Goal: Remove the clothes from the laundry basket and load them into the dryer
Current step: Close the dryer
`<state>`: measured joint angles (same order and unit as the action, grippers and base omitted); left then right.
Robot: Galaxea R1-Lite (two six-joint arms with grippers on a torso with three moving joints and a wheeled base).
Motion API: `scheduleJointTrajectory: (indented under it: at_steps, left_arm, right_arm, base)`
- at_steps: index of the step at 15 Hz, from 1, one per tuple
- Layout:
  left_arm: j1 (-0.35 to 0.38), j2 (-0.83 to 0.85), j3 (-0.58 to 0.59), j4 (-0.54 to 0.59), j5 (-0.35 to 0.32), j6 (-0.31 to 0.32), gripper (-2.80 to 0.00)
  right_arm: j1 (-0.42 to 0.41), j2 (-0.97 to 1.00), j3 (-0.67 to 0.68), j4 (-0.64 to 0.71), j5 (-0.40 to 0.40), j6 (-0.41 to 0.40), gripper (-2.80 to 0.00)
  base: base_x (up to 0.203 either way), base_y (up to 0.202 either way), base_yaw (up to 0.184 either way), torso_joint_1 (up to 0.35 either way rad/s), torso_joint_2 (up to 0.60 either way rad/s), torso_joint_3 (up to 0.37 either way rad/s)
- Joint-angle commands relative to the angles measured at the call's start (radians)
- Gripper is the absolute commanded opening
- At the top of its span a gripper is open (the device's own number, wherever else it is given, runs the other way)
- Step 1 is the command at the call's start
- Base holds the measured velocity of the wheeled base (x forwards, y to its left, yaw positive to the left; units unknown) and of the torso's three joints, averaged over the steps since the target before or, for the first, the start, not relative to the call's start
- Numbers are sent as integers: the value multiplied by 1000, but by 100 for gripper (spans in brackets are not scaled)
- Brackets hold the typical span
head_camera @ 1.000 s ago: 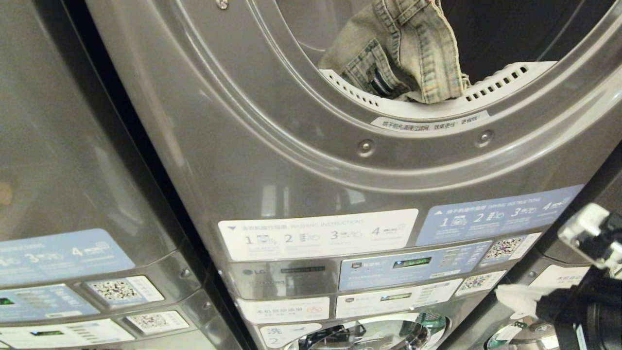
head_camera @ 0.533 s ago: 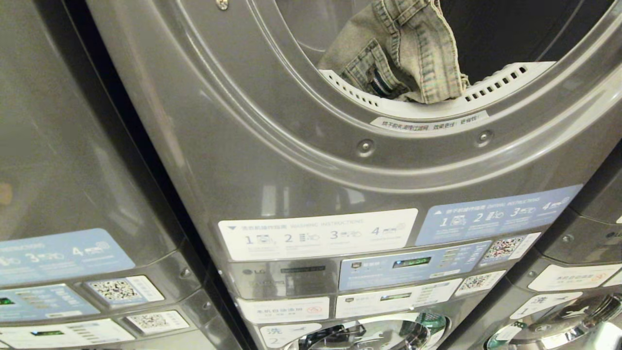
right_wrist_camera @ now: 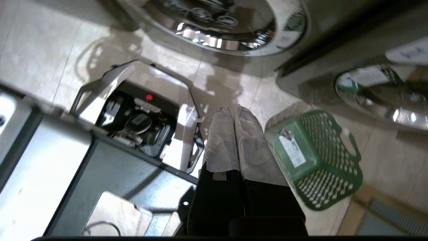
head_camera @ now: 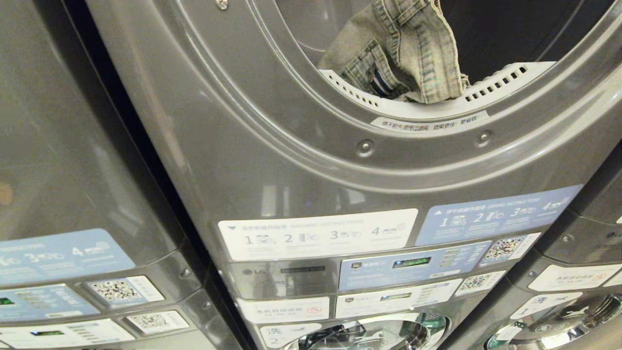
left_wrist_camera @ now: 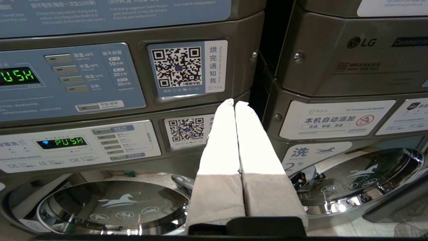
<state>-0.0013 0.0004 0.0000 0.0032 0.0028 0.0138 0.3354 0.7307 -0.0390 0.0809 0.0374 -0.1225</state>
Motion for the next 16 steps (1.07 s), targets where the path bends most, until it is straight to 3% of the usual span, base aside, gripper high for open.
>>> scheduleJointTrajectory:
  at_steps: [1,6,9,11,16]
  left_arm:
    - [0,0,0,0,0,0,-280]
    - [1,0,0,0,0,0,-280]
    - [0,0,0,0,0,0,-280]
    - [0,0,0,0,0,0,-280]
    - [1,0,0,0,0,0,-280]
  right_arm:
    - [-133,-17,10,-1,8,-1,-280]
    - [-412,-337,14,-4,17,-2,-280]
    - [-503,-452,35,-64,17,-21,-280]
    - [-460,-448,38,-76,23,-89,-280]
    - [-301,-491,39,-78,20,-83,-280]
  base:
    - [0,0,0,0,0,0]
    - [0,0,0,0,0,0]
    - [0,0,0,0,0,0]
    - [0,0,0,0,0,0]
    - [0,0,0,0,0,0]
